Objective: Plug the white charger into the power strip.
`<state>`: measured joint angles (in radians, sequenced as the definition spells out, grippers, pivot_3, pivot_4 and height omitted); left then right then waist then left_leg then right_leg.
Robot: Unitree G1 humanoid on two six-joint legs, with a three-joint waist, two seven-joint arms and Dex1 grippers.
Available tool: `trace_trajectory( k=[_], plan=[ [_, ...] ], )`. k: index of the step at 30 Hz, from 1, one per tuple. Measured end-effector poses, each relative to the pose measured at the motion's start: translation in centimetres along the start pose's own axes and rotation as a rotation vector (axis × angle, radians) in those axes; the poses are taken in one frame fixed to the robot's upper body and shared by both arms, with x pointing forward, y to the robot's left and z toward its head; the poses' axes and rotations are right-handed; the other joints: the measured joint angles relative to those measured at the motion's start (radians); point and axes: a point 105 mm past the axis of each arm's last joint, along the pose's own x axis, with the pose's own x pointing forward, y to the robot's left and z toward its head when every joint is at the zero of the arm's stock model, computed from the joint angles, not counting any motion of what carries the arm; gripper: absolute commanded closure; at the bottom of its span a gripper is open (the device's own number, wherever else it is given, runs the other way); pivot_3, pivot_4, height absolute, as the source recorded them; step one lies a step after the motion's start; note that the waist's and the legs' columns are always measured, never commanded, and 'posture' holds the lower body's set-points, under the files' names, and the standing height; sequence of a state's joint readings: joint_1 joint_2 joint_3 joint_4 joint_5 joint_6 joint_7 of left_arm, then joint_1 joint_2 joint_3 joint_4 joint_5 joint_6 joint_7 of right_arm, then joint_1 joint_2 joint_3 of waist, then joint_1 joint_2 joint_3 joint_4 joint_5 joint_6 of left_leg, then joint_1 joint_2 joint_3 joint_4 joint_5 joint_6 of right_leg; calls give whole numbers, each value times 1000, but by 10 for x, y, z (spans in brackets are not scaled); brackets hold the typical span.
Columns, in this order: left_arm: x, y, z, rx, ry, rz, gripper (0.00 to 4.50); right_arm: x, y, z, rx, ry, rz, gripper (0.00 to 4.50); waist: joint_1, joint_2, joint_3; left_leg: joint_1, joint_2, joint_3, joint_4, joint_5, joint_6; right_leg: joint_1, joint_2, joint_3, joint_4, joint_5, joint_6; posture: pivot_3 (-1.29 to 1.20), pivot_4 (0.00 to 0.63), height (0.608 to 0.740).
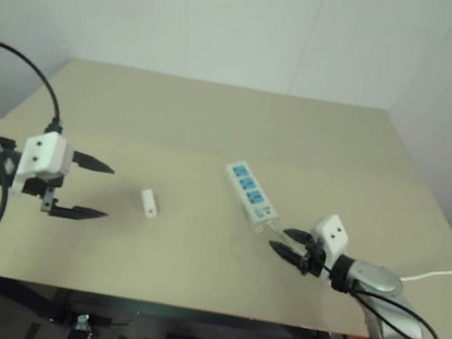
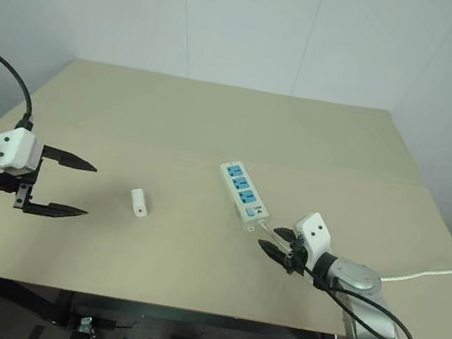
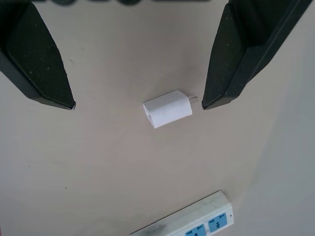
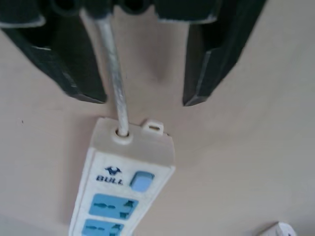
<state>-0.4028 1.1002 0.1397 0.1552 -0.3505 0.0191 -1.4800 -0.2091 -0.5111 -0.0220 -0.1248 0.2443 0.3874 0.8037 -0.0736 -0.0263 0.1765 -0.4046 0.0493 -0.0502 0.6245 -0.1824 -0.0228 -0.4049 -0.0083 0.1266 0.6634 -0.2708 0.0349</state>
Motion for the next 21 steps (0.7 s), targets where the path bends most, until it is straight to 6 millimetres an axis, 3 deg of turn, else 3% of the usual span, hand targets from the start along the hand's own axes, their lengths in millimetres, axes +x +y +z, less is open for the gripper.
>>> trace_trajectory(
  k=[2,11,21],
  plan=[
    [1,0,-2,-8,5,-4,0,3,2,6,8,-27,-23,47,0,0,0,-1,0,0,0,0,0,0,0,0,0,0,0,0,150,740],
    [5,-2,-2,12,-2,-11,0,23,-11,19,60,-101,-261,47,3,0,0,0,0,0,0,0,0,0,0,-1,0,0,0,0,150,740],
    [6,-3,-4,4,0,-7,0,34,-3,17,159,-129,-246,47,4,0,0,-1,0,0,0,0,0,0,-1,-1,-1,0,0,0,150,740]
  ],
)
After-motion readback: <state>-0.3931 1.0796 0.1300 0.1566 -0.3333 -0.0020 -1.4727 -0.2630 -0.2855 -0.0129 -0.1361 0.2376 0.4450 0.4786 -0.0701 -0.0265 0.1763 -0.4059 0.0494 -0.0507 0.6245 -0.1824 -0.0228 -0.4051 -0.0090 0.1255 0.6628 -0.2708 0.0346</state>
